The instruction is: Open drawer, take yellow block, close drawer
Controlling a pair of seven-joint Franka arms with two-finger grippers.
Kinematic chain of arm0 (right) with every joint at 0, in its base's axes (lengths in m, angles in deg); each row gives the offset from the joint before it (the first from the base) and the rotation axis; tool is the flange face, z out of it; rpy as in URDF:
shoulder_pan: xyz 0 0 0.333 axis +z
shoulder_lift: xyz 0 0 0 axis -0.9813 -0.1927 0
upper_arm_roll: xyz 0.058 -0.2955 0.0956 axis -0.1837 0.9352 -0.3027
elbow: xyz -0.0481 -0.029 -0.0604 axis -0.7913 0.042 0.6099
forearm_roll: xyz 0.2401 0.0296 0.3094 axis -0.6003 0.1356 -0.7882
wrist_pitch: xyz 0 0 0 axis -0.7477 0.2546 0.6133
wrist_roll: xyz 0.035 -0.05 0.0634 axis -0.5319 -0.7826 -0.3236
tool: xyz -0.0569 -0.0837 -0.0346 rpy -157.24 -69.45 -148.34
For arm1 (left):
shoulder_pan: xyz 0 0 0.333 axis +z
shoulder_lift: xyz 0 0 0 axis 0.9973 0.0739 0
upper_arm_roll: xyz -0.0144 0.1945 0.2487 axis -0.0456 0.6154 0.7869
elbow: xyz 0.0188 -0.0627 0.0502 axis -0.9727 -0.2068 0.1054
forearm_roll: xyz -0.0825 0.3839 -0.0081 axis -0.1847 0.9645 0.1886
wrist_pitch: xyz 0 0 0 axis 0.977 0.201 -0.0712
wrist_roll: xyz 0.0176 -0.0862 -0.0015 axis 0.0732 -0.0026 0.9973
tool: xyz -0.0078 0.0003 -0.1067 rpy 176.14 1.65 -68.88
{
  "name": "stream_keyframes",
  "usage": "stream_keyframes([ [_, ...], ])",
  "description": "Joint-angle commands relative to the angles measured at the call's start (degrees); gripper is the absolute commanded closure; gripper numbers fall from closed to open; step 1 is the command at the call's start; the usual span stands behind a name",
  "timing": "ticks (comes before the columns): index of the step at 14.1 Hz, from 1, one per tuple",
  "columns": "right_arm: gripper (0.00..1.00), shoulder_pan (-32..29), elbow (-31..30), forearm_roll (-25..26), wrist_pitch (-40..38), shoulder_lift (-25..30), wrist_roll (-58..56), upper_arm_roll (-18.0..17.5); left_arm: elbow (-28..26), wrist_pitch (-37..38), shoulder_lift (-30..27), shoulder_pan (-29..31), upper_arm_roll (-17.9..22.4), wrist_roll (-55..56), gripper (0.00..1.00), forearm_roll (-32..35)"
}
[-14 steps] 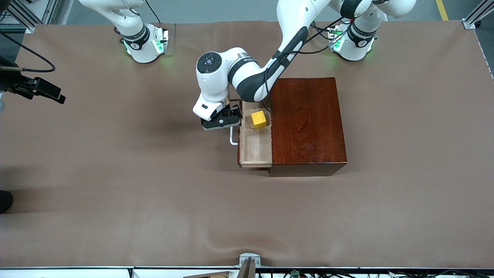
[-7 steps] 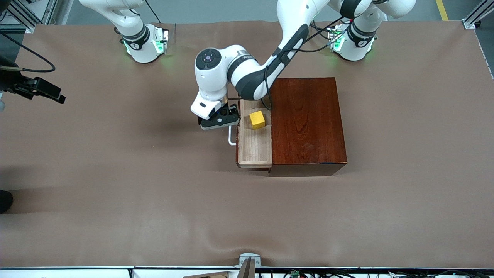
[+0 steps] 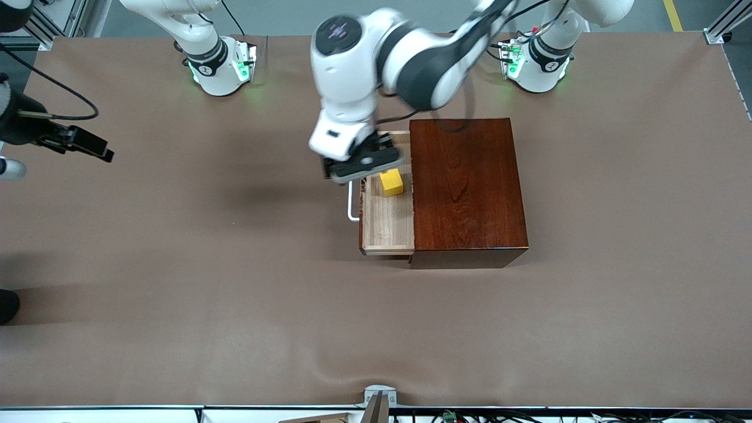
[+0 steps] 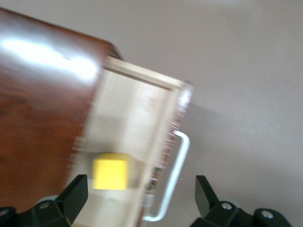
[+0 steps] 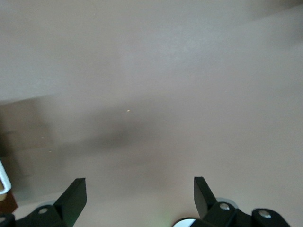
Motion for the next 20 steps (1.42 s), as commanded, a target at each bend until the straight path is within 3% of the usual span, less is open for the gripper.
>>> stream_keyframes([
  [1, 0.0, 3.1, 0.0, -1.5, -0.2, -0.7, 8.8, 0.0, -2.5, 8.5, -8.3, 6.9, -0.5, -7.4, 0.0, 0.8],
  [5, 0.0, 7.5, 0.0, -2.3, -0.3, -3.1, 20.4, -0.1, -2.5, 13.7, -14.0, 18.4, -0.7, -22.8, 0.0, 0.7],
  [9, 0.0, 12.5, 0.0, -2.4, 0.3, -6.1, 32.5, -0.1, -2.4, 14.6, -15.0, 30.4, -1.3, -33.4, 0.0, -0.3],
  [13, 0.0, 17.9, 0.0, -6.8, 3.3, -9.0, 47.6, 0.0, -3.4, 17.6, -15.7, 35.6, -1.2, -46.6, 0.0, -0.2],
  [19, 0.0, 27.4, 0.1, -7.0, 11.8, -13.1, 72.4, 0.0, -11.8, 18.1, -21.8, 39.3, -1.5, -49.9, 0.0, -0.3],
  [20, 0.0, 28.4, 0.1, -7.0, 13.1, -13.7, 75.3, -0.1, -13.7, 17.5, -23.5, 41.3, -3.2, -52.6, 0.0, -0.3],
])
